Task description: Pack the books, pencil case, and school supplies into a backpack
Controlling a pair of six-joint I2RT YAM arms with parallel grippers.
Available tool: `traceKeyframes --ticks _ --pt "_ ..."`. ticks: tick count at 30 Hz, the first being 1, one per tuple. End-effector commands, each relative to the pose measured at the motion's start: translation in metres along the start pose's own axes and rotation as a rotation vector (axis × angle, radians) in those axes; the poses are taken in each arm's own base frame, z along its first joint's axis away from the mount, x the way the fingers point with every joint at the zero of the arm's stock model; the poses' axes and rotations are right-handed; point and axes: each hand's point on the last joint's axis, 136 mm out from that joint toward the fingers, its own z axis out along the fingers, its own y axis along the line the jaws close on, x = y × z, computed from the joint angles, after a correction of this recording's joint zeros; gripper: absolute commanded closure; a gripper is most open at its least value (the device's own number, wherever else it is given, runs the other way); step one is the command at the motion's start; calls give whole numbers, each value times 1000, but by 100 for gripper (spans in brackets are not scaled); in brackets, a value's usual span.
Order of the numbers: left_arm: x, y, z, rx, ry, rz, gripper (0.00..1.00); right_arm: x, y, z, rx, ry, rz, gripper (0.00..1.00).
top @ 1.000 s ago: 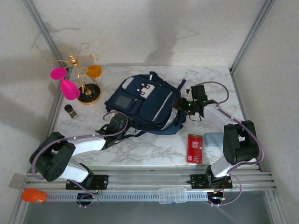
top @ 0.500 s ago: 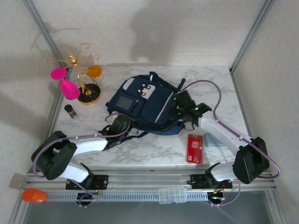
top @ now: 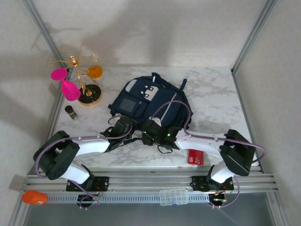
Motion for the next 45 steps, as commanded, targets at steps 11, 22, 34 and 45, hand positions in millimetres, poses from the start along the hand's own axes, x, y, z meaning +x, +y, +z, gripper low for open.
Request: traceKeyframes --ticks 11,22,34,45 --pt "24 -41 -6 119 104 -17 100 -27 14 44 47 -153 24 68" --pt "24 -43 -9 125 101 -16 100 -49 9 52 151 -237 -68 66" --pt "21 -46 -12 128 85 -8 100 -65 23 56 152 -297 -299 74" --pt "16 -44 -12 114 61 -8 100 -69 23 46 147 -322 -315 99"
